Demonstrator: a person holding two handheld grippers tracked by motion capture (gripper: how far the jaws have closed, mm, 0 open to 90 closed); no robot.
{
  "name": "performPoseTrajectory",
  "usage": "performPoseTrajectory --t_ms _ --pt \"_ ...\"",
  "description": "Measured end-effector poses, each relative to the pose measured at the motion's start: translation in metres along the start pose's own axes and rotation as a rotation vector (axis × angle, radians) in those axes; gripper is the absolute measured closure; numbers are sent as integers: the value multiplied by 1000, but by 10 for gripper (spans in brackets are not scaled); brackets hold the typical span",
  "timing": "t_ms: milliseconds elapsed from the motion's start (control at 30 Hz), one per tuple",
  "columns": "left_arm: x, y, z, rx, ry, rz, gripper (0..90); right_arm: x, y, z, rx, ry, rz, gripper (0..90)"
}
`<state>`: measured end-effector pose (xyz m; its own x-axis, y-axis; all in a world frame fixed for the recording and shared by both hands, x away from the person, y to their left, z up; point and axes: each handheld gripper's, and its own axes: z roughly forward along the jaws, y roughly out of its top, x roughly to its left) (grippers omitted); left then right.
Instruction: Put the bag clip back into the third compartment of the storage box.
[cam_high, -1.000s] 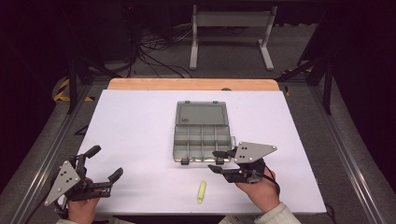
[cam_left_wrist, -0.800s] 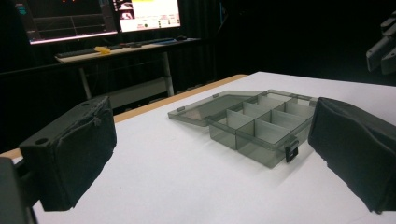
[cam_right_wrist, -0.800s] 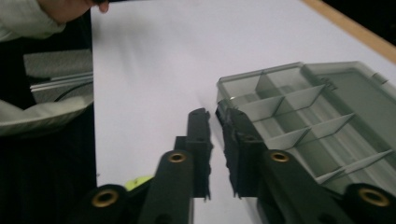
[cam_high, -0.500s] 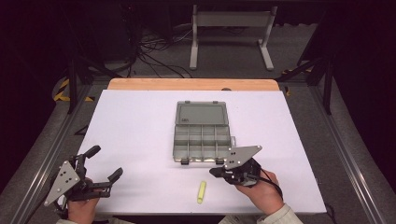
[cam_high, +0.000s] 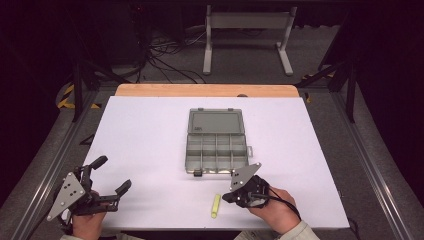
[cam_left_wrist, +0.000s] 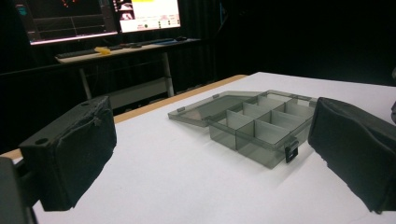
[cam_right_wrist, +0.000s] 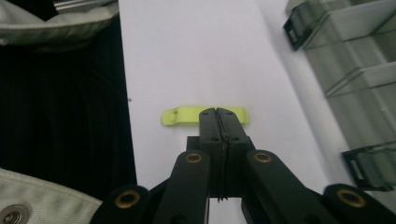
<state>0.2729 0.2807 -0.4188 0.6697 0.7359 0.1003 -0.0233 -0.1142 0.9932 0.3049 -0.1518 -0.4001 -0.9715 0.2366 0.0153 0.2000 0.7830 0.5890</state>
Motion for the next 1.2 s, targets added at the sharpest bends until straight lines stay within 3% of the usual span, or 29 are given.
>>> performPoseTrajectory --t_ms 300,700,1200 --pt "0 0 0 0 2 0 18 5 0 22 108 47 -24 900" --pt "1 0 0 1 0 -1 18 11 -1 37 174 82 -31 900" --pt "0 0 0 2 -1 -2 18 13 5 48 160 70 -51 900"
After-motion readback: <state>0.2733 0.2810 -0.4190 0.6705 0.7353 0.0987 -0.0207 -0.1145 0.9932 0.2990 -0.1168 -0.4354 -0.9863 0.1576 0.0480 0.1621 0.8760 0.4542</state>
